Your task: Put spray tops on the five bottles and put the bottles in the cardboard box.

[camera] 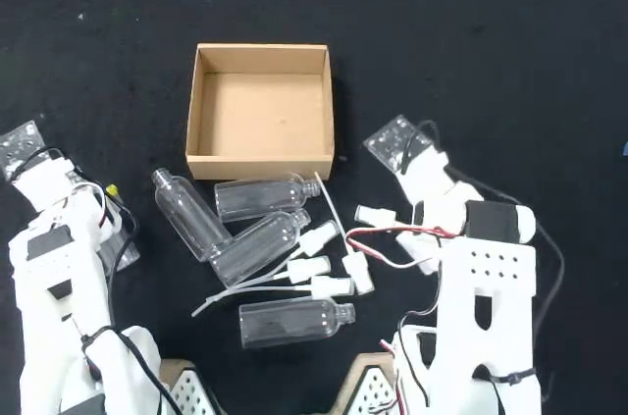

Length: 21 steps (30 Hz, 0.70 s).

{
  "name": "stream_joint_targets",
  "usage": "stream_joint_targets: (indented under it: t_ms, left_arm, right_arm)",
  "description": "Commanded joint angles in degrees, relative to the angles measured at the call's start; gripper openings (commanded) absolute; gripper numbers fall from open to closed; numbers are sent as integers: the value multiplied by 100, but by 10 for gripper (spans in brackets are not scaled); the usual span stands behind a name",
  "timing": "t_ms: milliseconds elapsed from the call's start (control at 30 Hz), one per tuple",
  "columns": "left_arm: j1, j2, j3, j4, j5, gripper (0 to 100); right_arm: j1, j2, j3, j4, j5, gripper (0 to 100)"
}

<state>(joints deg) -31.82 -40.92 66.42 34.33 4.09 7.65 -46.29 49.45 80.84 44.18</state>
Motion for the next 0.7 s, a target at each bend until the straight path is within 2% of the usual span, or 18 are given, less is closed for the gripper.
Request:
stream_joint_targets:
  t_ms: [0, 133, 267, 433, 667]
  left_arm:
    - [13, -149, -66, -105, 202, 29]
    - [48, -158, 31, -176, 237, 30]
    - [22, -202, 251, -580, 237, 30]
    - [13, -211, 303, -615, 211, 30]
    - [4, -211, 312, -615, 202, 30]
  right_arm:
    - [97, 48, -242, 70, 123, 201]
    - [18, 119, 66, -492, 149, 201]
    - [-686, 716, 198, -888, 422, 201]
    - [-1187, 1991, -708, -897, 527, 201]
    - [-1152, 3705, -1727, -897, 862, 201]
